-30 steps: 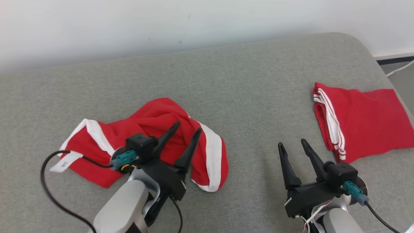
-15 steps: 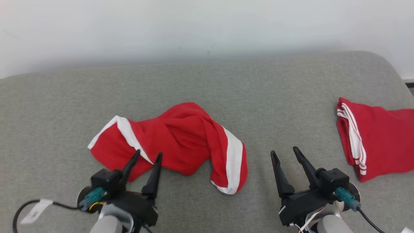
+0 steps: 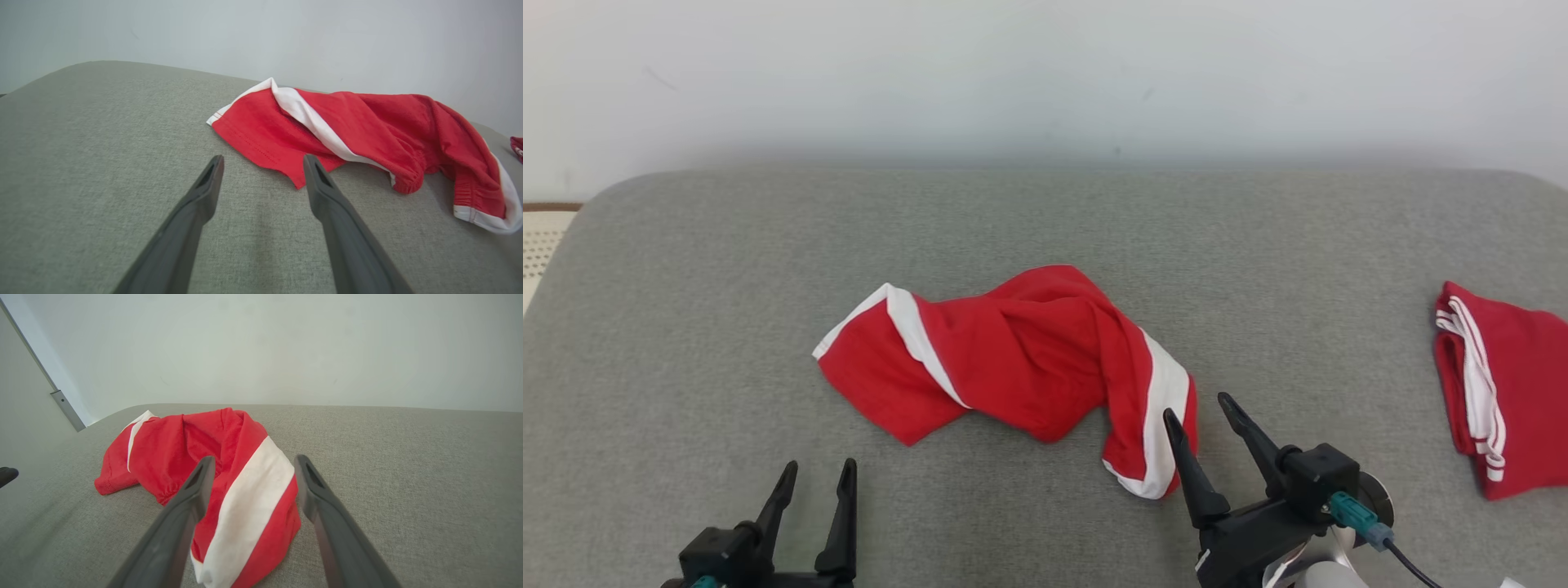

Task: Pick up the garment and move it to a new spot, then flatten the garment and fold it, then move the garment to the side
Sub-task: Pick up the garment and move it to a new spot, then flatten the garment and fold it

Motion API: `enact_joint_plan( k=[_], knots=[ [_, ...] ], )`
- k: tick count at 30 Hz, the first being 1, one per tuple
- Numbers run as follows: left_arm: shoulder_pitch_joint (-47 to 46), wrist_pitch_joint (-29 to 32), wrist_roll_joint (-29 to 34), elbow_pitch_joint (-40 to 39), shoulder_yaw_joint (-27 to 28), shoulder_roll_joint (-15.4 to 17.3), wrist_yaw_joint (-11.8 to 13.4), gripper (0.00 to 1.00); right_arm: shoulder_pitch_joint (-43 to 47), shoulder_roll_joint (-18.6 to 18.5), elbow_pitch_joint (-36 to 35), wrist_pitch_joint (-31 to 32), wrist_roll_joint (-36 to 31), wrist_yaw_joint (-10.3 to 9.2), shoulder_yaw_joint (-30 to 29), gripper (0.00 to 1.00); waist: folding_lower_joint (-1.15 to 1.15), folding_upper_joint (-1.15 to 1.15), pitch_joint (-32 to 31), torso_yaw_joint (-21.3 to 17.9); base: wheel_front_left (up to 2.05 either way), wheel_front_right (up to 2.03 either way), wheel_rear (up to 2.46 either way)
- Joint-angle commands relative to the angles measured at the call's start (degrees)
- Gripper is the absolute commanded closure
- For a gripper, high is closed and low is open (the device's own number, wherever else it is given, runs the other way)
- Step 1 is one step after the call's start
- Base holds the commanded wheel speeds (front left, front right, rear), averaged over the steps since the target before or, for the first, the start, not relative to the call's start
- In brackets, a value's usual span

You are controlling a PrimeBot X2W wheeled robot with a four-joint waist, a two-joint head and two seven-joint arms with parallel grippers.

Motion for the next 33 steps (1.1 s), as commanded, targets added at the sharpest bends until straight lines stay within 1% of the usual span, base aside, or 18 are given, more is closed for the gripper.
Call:
enact_joint_plan(
  k=[1,4,9,12,16,20,24,29,33],
  knots=[
    [1.5,-0.2,0.0,-1.1,1.1,-0.1,-0.1,0.00,0.2,-0.2,0.2,0.0,0.2,-0.05,1.0,0.00,0.01,0.00,-0.2,2.0,0.00,0.00,0.00],
    [2.9,-0.2,0.4,-1.7,1.3,-0.3,-0.4,0.00,-0.1,-0.5,0.4,0.0,0.6,-0.05,2.1,0.00,0.01,0.00,-0.3,4.0,0.00,0.00,0.00],
    [3.9,-0.2,-1.4,-2.4,0.2,-0.3,-0.1,0.00,-0.8,-0.6,0.9,0.0,1.1,-0.05,3.9,0.00,0.01,0.00,-0.4,7.0,0.00,0.00,0.00],
    [4.7,-0.2,-2.9,-2.1,-0.3,-0.3,-0.1,0.00,-1.1,-0.4,1.7,0.0,1.7,-0.05,4.9,0.00,0.01,0.00,-0.3,8.5,0.00,0.00,0.00],
    [4.8,-0.2,-3.3,-2.3,-0.3,-0.3,0.0,0.00,-1.8,-0.7,3.9,0.0,2.5,-0.05,5.5,0.00,0.01,0.00,-0.1,9.9,0.00,0.00,0.00],
    [4.8,-0.2,-3.5,-2.7,-0.1,-0.3,-0.1,0.00,-1.9,-1.2,4.7,0.0,1.5,-0.05,4.4,0.00,0.01,0.00,0.3,10.3,0.00,0.00,0.00],
    [5.3,-0.2,-4.3,-3.0,-0.2,-0.3,0.3,0.00,-0.2,-2.0,4.6,0.0,-0.1,-0.05,2.5,0.00,0.01,0.00,0.9,10.1,0.00,0.00,0.00],
    [5.0,-0.2,-5.3,-2.9,-1.0,-0.3,0.4,0.00,1.2,-3.1,5.0,0.0,-1.5,-0.05,2.1,0.00,0.01,0.00,1.5,9.3,0.00,0.00,0.00],
    [4.2,-0.2,-5.9,-3.1,-1.7,-0.3,0.8,0.00,0.9,-3.3,6.8,0.0,-2.5,-0.05,2.3,0.00,0.01,0.00,2.0,9.1,0.00,0.00,0.00]
  ],
)
